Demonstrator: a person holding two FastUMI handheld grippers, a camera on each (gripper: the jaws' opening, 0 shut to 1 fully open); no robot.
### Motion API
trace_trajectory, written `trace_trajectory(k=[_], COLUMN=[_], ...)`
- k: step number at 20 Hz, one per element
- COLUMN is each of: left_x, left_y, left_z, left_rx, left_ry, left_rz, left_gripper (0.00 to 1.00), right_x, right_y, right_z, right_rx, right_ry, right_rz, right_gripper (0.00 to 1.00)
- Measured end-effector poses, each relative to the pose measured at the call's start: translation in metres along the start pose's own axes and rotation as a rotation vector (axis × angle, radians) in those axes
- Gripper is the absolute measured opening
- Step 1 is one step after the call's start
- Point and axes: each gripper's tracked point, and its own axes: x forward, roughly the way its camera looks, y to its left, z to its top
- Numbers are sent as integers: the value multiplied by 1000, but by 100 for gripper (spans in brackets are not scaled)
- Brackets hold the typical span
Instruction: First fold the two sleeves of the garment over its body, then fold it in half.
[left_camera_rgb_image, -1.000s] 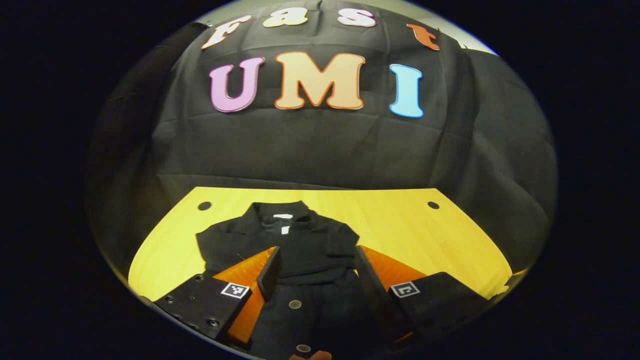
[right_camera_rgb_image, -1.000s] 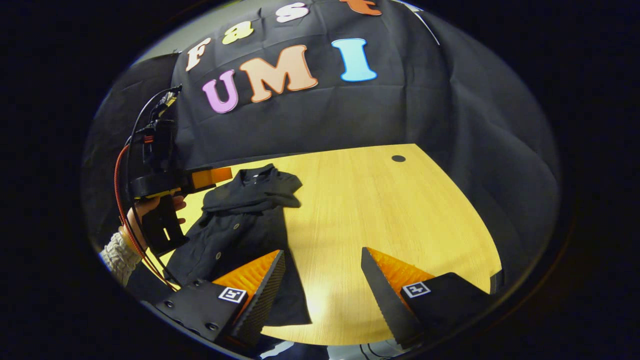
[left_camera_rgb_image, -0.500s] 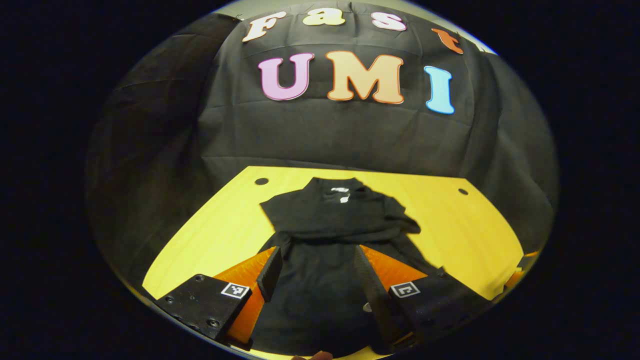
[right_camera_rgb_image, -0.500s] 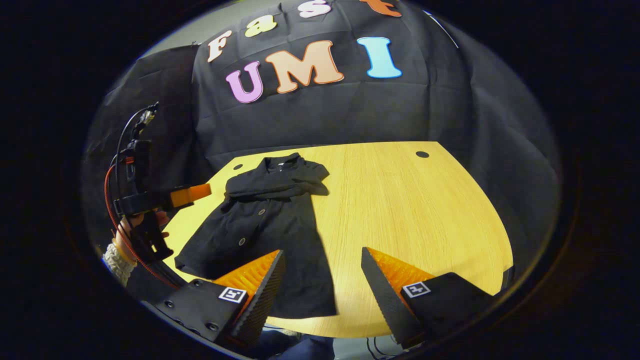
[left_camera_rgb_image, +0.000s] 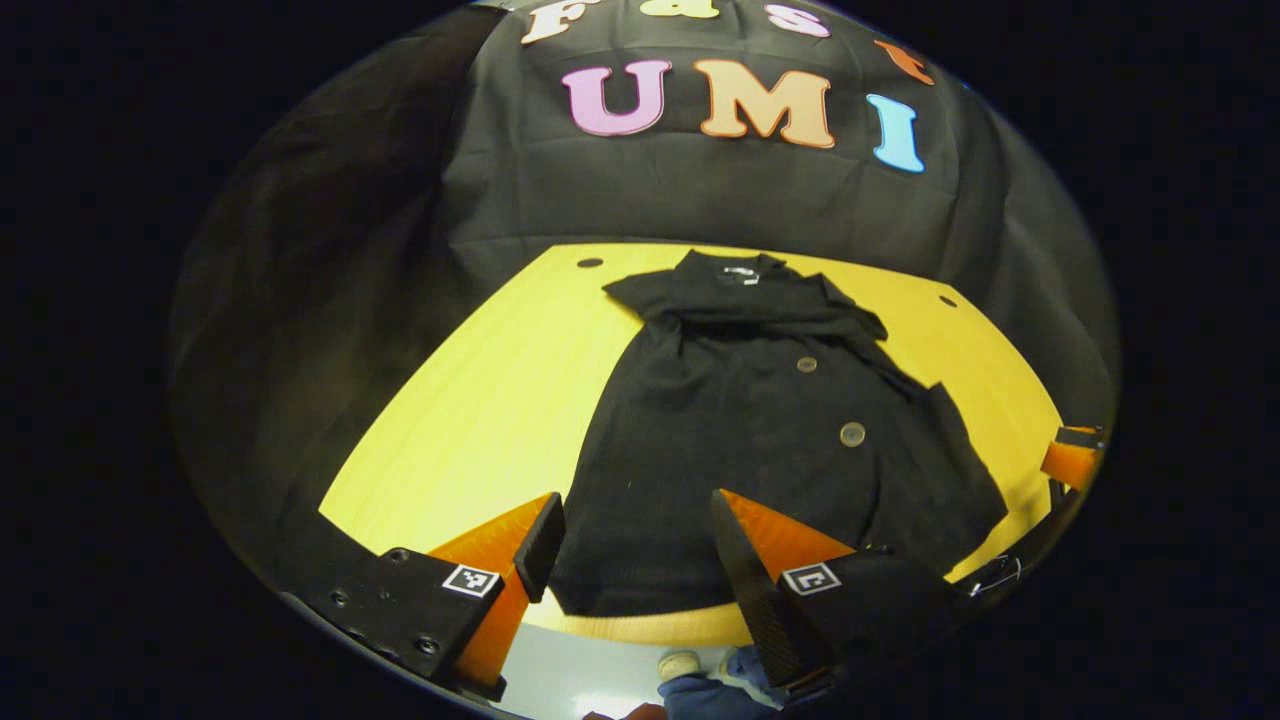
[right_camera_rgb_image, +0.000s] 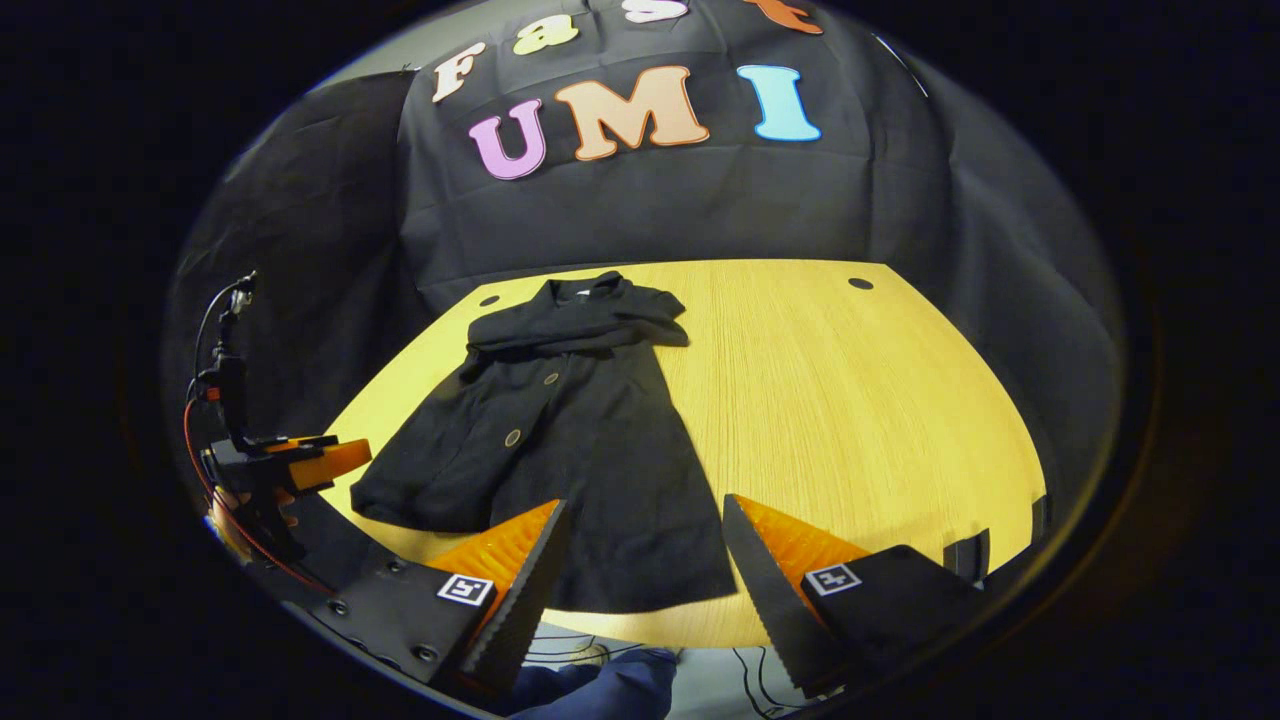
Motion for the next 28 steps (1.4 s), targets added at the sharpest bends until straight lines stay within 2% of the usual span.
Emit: trace_trajectory(k=[5,12,18,23,24,26,27,28], left_x=[5,22,22,23,23,22,21,23], left_y=[5,6,8,8,8,9,6,5], left_z=[-34,-58,-60,-61,-60,-60,-61,-62], left_rx=[8,-1,23,19,17,12,12,22], left_ry=[52,106,106,139,140,138,143,150], left_rz=[-18,-30,-37,-48,-48,-45,-49,-53], left_gripper=[87,87,87,88,88,87,87,84], right_x=[23,58,71,70,70,71,71,72], right_y=[-2,-3,-4,-7,-7,-6,-4,0], right_z=[-24,-47,-69,-70,-70,-72,-71,-73], right_rx=[-30,-82,-88,-70,-65,-51,-48,-48], right_ry=[25,96,162,149,147,146,149,152], right_rz=[-39,-72,-83,-80,-81,-83,-83,-78], right_gripper=[97,97,97,97,91,92,88,89])
